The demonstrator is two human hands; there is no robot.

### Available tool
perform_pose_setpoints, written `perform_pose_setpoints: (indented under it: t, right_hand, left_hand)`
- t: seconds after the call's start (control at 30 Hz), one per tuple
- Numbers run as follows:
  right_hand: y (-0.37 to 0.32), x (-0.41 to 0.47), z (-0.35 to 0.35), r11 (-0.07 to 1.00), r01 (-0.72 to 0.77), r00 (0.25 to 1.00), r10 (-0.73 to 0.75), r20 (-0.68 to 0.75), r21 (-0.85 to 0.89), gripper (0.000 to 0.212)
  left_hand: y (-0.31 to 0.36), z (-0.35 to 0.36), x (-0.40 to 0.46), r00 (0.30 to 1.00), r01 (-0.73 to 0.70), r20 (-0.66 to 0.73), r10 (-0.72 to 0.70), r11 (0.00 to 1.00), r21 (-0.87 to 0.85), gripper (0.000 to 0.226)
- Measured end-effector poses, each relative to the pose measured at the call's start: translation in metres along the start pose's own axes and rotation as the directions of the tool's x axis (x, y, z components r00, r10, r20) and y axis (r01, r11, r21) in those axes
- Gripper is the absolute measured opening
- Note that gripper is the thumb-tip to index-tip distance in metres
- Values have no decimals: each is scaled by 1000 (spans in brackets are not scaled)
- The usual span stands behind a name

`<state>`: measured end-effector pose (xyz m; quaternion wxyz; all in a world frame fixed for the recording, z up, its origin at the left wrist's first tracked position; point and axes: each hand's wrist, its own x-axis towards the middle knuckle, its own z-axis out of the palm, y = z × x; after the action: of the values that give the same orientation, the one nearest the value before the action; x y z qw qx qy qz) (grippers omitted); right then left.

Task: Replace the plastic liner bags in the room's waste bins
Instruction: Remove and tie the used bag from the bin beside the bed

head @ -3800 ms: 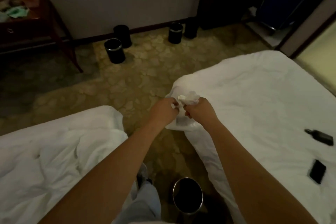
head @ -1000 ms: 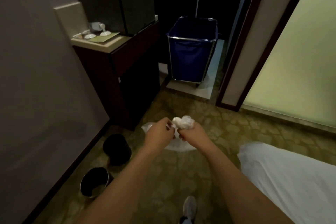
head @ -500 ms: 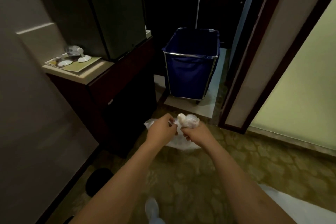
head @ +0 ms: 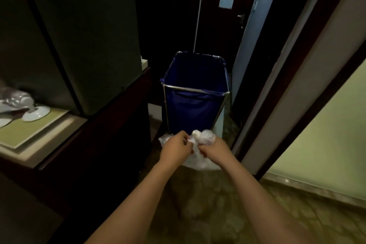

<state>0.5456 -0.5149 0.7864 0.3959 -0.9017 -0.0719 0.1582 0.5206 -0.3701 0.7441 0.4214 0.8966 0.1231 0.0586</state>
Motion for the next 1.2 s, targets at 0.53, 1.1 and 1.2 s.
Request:
perform_pose_setpoints:
  t: [0.53, 1.1, 1.2]
  right_hand:
    - [-40, 234, 2, 999, 5, 1000, -5, 5, -45, 12]
    - [-12, 543, -109, 977, -100, 995, 93, 42, 188, 14]
    - [-2, 579, -116, 967, -116, 993, 104, 62, 227, 17]
  left_hand:
    - [-34, -11, 225, 997, 12, 72, -13, 1000, 9, 8]
    - [28, 62, 528, 994, 32, 107, -38, 998, 61, 6]
    - [27, 75, 565, 987, 54, 146, -60, 998, 42, 5]
